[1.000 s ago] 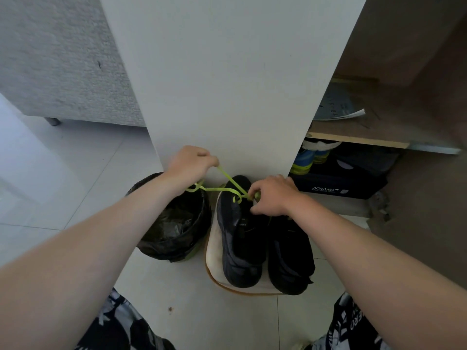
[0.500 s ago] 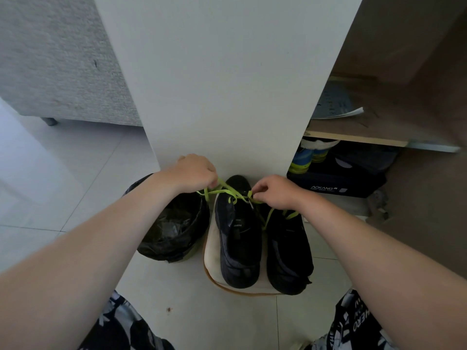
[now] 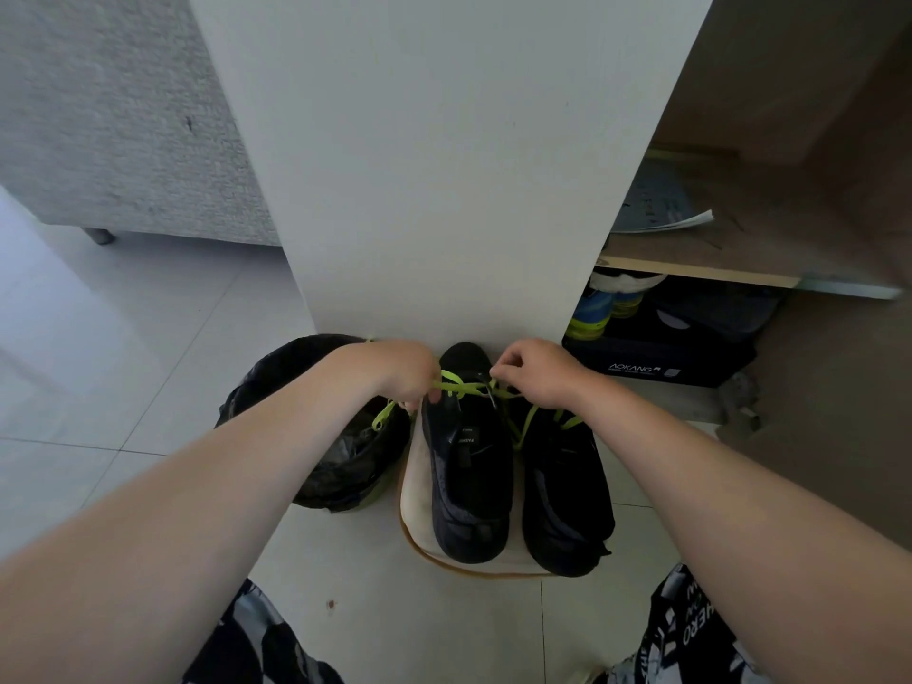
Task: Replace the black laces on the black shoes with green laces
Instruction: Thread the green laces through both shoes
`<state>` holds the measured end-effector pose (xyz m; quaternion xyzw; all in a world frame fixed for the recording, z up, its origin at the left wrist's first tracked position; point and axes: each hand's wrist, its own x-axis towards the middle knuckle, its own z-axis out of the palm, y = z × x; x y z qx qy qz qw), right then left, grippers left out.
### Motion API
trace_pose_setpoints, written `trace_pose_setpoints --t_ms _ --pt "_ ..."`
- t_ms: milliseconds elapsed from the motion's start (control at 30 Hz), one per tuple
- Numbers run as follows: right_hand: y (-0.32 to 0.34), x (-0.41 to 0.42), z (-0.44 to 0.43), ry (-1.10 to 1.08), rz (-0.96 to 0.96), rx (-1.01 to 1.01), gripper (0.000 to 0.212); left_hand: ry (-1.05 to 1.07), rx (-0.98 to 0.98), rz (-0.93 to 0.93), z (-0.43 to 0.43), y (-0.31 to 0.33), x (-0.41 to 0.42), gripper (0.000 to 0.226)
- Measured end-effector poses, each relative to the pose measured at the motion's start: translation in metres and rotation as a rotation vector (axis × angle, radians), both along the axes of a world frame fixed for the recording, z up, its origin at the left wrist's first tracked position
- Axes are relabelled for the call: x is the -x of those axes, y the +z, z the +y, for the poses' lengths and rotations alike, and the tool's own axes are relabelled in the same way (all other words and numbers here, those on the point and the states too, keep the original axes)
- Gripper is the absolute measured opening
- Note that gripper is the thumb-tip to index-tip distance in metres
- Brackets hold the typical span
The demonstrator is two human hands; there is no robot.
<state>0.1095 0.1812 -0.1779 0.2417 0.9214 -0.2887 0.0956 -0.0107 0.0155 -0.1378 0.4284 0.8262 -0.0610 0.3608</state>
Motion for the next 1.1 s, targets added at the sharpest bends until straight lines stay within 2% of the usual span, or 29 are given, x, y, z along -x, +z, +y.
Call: trace_pose_setpoints --t_ms 100,167,267,400,533,600,667,767,833,867,933,1033,1100 --pt "-0.001 -0.004 0.004 0.134 -0.18 -0.241 0.016 -0.015 -0.077 0.027 0.001 -0.002 0.0 0.033" --pt "0.001 -0.003 0.004 0.13 -0.149 -0.308 0.011 0.019 -0.111 0.027 0.002 -0.006 0.002 0.027" --pt "0.006 -0.002 0.008 -0.051 0.014 -0.182 0.015 0.055 -0.146 0.014 0.005 -0.011 0.001 0.02" --pt "0.015 -0.003 0.016 -0.158 0.058 -0.095 0.022 0.122 -0.241 0.016 0.006 -0.008 -0.004 0.04" --pt "0.021 -0.003 0.014 -0.275 0.109 -0.019 0.029 0.107 -0.086 0.056 0.005 -0.013 -0.006 0.026" --pt "0.025 0.0 0.013 -0.378 0.158 -0.04 0.026 0.112 -0.094 0.077 0.005 -0.018 -0.006 0.021" --pt "0.031 0.001 0.013 -0.437 0.142 -0.079 0.015 0.085 -0.142 0.063 0.005 -0.016 -0.009 0.026" --pt "0.037 0.002 0.009 -0.42 0.024 -0.14 0.017 0.079 -0.166 0.033 0.007 -0.014 -0.013 0.038" --pt "0.037 0.004 0.006 -0.405 -0.014 -0.131 0.021 0.045 -0.163 0.044 0.01 -0.02 -0.014 0.026" --pt "0.036 0.004 0.005 -0.412 0.011 -0.095 0.025 0.031 -0.163 0.054 0.012 -0.021 -0.015 0.019" --pt "0.032 0.006 0.003 -0.41 0.133 0.001 0.03 -0.002 -0.171 0.103 0.013 -0.024 -0.016 0.029" --pt "0.027 0.007 0.002 -0.376 0.298 0.033 0.027 0.018 -0.141 0.131 0.017 -0.029 -0.018 0.034" --pt "0.026 0.008 0.002 -0.512 0.445 0.202 0.025 0.029 -0.109 0.148 0.018 -0.033 -0.02 0.033"
